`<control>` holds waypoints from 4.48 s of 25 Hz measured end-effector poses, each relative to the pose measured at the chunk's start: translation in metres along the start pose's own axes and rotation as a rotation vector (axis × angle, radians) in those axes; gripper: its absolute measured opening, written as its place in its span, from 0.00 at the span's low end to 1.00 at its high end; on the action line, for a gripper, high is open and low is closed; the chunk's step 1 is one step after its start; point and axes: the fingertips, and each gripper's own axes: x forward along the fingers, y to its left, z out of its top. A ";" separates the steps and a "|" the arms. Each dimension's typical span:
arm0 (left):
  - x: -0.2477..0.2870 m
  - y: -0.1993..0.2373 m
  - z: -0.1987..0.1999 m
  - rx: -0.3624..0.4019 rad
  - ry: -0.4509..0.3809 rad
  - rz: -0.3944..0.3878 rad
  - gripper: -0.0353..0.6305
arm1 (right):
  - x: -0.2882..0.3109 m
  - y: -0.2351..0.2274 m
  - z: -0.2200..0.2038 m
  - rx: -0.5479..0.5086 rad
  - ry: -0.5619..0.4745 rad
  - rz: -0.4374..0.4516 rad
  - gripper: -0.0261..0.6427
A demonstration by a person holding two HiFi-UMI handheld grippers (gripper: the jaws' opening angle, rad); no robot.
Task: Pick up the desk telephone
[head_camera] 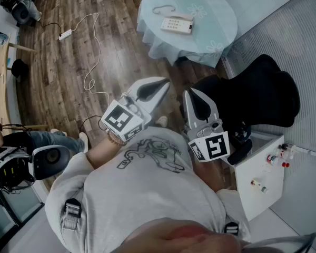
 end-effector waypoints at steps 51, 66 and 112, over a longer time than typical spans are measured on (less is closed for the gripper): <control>0.147 0.201 -0.005 -0.077 0.002 0.029 0.05 | 0.186 -0.157 -0.037 0.033 0.074 0.033 0.05; 0.231 0.382 0.024 -0.081 0.040 0.011 0.05 | 0.369 -0.250 -0.042 -0.019 0.124 0.005 0.05; 0.374 0.531 -0.209 -0.246 0.402 0.091 0.40 | 0.436 -0.444 -0.259 0.214 0.387 -0.103 0.47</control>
